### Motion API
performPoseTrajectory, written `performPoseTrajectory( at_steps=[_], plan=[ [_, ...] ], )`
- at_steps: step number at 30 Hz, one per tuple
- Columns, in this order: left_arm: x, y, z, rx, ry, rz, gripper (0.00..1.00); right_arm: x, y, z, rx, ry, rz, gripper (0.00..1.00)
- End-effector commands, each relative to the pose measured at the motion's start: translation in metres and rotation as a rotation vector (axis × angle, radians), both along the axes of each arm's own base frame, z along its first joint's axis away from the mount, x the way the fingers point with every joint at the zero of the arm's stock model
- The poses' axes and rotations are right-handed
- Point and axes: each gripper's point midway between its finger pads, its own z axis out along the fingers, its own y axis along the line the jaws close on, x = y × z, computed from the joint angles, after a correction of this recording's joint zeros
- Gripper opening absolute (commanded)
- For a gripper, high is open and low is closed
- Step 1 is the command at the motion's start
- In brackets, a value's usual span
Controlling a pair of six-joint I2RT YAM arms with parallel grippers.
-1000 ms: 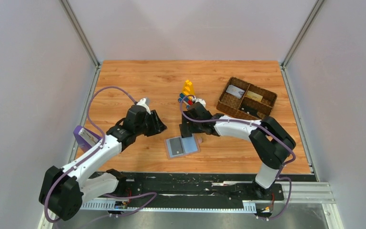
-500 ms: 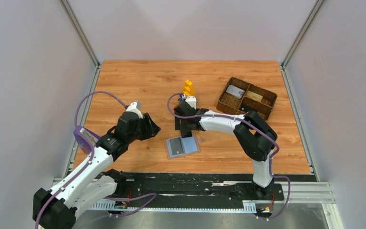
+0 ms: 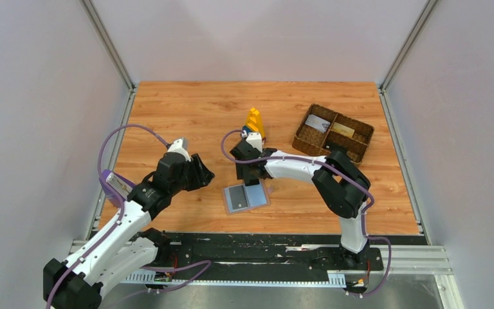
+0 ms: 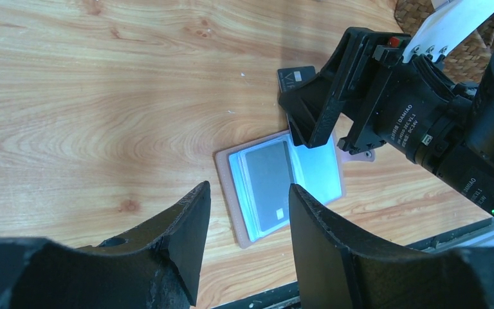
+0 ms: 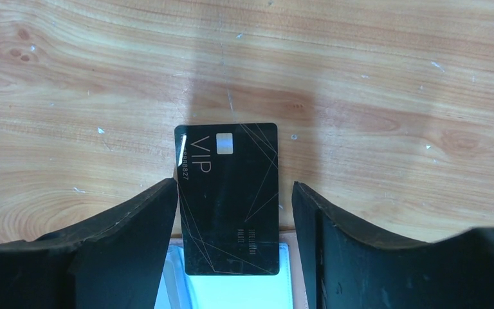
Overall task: Take the credit cards out of the card holder
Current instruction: Pick up the credit card from the center of the board.
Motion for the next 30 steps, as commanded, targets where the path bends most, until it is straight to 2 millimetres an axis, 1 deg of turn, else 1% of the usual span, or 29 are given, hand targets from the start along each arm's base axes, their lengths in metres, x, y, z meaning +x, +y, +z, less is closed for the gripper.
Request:
performPoseTrajectory(
  at_steps=[1,9,14,19,24,26,30],
  plan=[
    [0.006,0.003,0.01,0.0,-0.033,0.023,0.57,-0.024,-0.007,-0.015,-0.056,0.085,0.052,0.68],
    [0.006,0.004,0.011,-0.001,-0.035,0.029,0.57,-0.03,-0.009,-0.016,-0.084,0.088,0.075,0.63],
    [0.007,0.004,0.013,0.005,-0.038,0.024,0.57,-0.033,-0.009,-0.017,-0.09,0.099,0.099,0.56],
    [0.008,0.002,0.012,0.009,-0.025,0.019,0.57,-0.031,-0.009,-0.012,-0.089,0.077,0.125,0.47],
    [0.008,-0.003,0.009,-0.008,-0.004,0.0,0.58,-0.024,-0.004,0.002,-0.07,0.009,0.2,0.43],
    [0.009,-0.006,0.011,-0.02,0.005,-0.012,0.58,-0.023,0.001,0.016,-0.039,-0.038,0.26,0.42],
    [0.009,-0.012,0.013,-0.056,0.034,-0.048,0.57,-0.021,0.0,0.04,-0.005,-0.134,0.339,0.41]
  ],
)
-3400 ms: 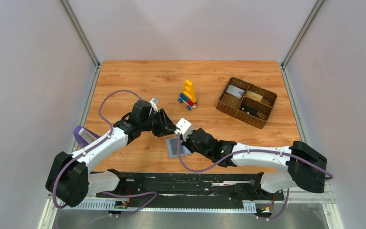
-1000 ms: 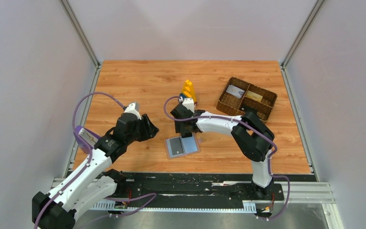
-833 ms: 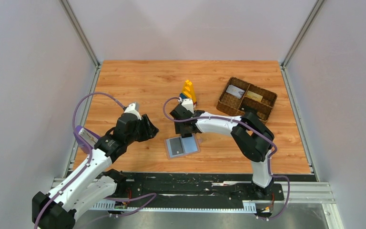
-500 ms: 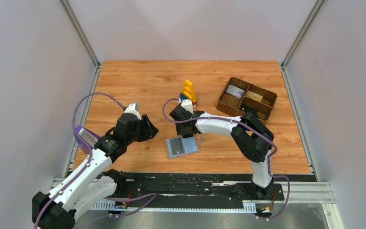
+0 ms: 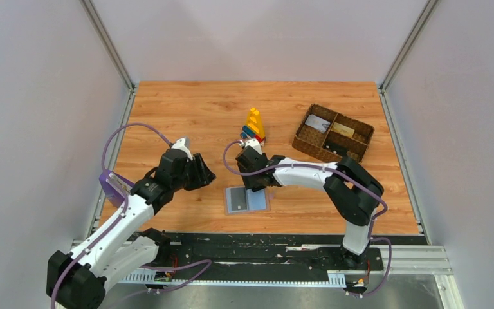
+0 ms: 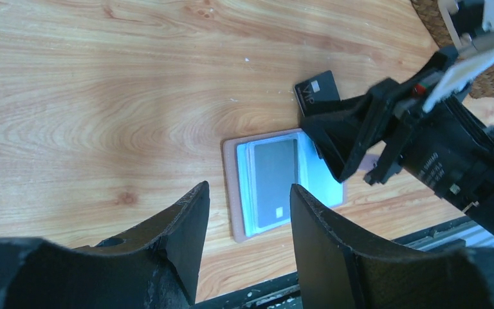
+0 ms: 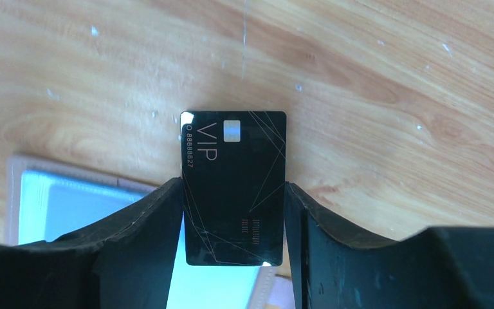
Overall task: Take the credit cards out of the card holder
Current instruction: Pick up the credit card from the center of the board.
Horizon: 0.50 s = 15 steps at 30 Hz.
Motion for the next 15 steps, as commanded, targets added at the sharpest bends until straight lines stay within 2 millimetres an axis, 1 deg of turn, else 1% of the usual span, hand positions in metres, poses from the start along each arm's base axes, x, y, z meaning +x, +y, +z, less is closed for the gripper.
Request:
performPoseTrajectory(
  at_steps=[1,3,6,9,10,11,13,14,15],
  plan=[
    [0.01,-0.014,0.025,-0.078,-0.023,-0.047,0.57,0.004,0.01,0.044,0.084,-0.133,0.148,0.41],
    [0.011,-0.018,0.028,-0.102,-0.015,-0.067,0.58,-0.002,0.009,0.05,0.106,-0.156,0.206,0.4],
    [0.013,-0.026,0.037,-0.134,-0.017,-0.102,0.59,-0.008,0.009,0.068,0.16,-0.218,0.281,0.39],
    [0.016,-0.033,0.042,-0.145,-0.02,-0.144,0.6,-0.019,0.009,0.082,0.205,-0.258,0.373,0.39],
    [0.016,-0.037,0.048,-0.158,-0.025,-0.165,0.61,-0.024,0.009,0.091,0.231,-0.281,0.412,0.39],
    [0.018,-0.04,0.05,-0.16,-0.025,-0.176,0.62,-0.029,0.01,0.096,0.251,-0.294,0.446,0.39],
    [0.019,-0.046,0.053,-0.178,-0.017,-0.206,0.63,-0.042,0.012,0.107,0.304,-0.316,0.521,0.39],
    [0.018,-0.051,0.051,-0.192,0.002,-0.229,0.63,-0.05,0.014,0.112,0.331,-0.324,0.566,0.39],
    [0.018,-0.056,0.054,-0.211,0.0,-0.251,0.63,-0.057,0.013,0.115,0.351,-0.325,0.596,0.39]
  ],
)
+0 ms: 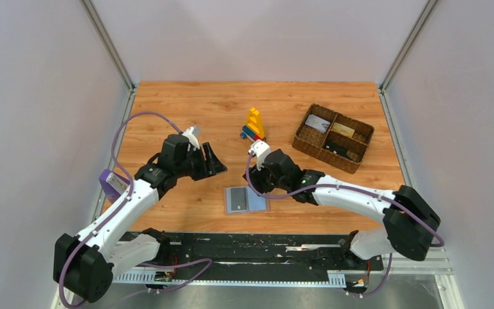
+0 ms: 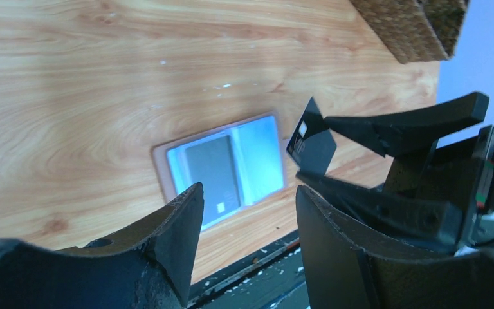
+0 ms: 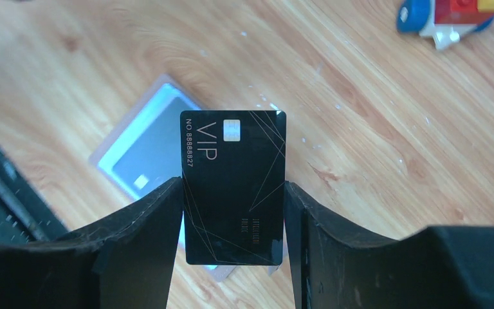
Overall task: Take the credit cards out of the card holder
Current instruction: Pick up the credit card from the center of the board, then place the credit card in the storage box.
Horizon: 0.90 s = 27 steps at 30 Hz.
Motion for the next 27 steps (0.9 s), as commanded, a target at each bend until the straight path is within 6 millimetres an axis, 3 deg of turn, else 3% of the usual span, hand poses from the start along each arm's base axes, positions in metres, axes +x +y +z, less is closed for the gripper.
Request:
performPoseTrajectory(
  at_steps=[1,9,17,24,27],
  plan=[
    [0.006,-0.026,0.024,-0.099,-0.036,-0.125,0.63,-0.022,0.025,0.047,0.17,-0.13,0.238,0.39],
    [0.005,-0.06,0.025,-0.278,-0.011,-0.253,0.64,-0.035,0.032,0.056,0.176,-0.169,0.323,0.38],
    [0.001,-0.066,-0.003,-0.281,0.082,-0.293,0.61,-0.041,0.046,0.061,0.191,-0.201,0.348,0.38],
    [-0.009,-0.072,-0.013,-0.333,0.125,-0.344,0.39,-0.042,0.049,0.057,0.183,-0.206,0.358,0.39],
    [-0.012,-0.074,-0.011,-0.358,0.121,-0.356,0.22,-0.04,0.049,0.052,0.169,-0.203,0.353,0.4]
  ],
)
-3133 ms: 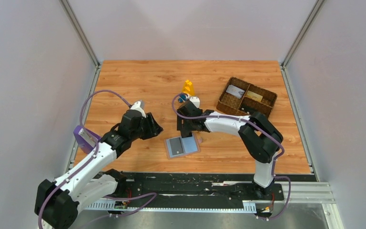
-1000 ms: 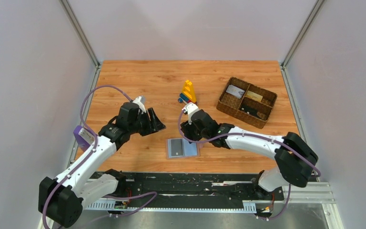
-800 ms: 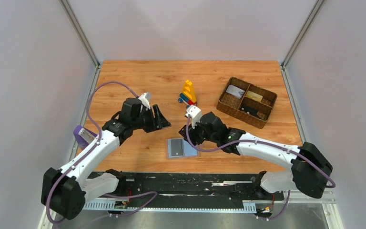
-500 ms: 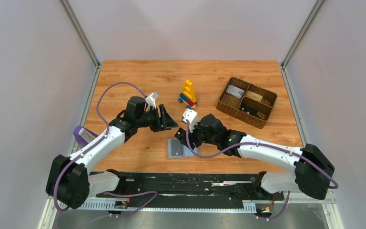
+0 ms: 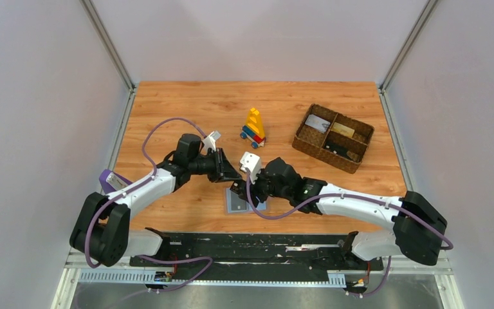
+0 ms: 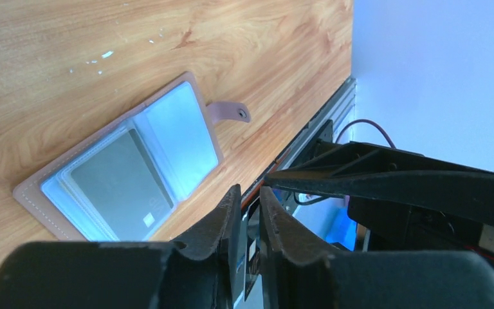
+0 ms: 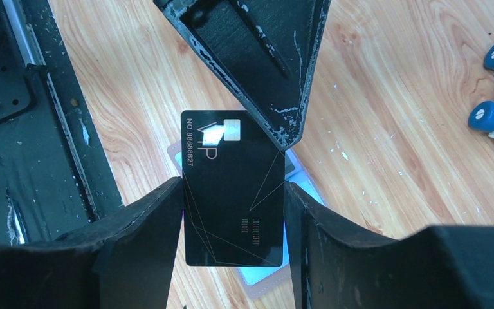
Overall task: Take the credit cards out of the card holder
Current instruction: Place the credit card in the storage box.
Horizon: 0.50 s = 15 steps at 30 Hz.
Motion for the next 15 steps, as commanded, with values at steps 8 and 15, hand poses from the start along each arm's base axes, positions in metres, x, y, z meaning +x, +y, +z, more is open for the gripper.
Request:
performPoseTrajectory(
  at_steps=[8,15],
  plan=[
    [-0.002,-0.008,0.019,-0.1,-0.046,-0.048,0.0,0.015,0.011,0.01,0.032,-0.031,-0.035,0.61],
    [0.012,0.002,0.032,-0.057,-0.142,0.036,0.0,0.01,0.007,0.012,0.08,0.2,-0.058,0.76]
  ],
)
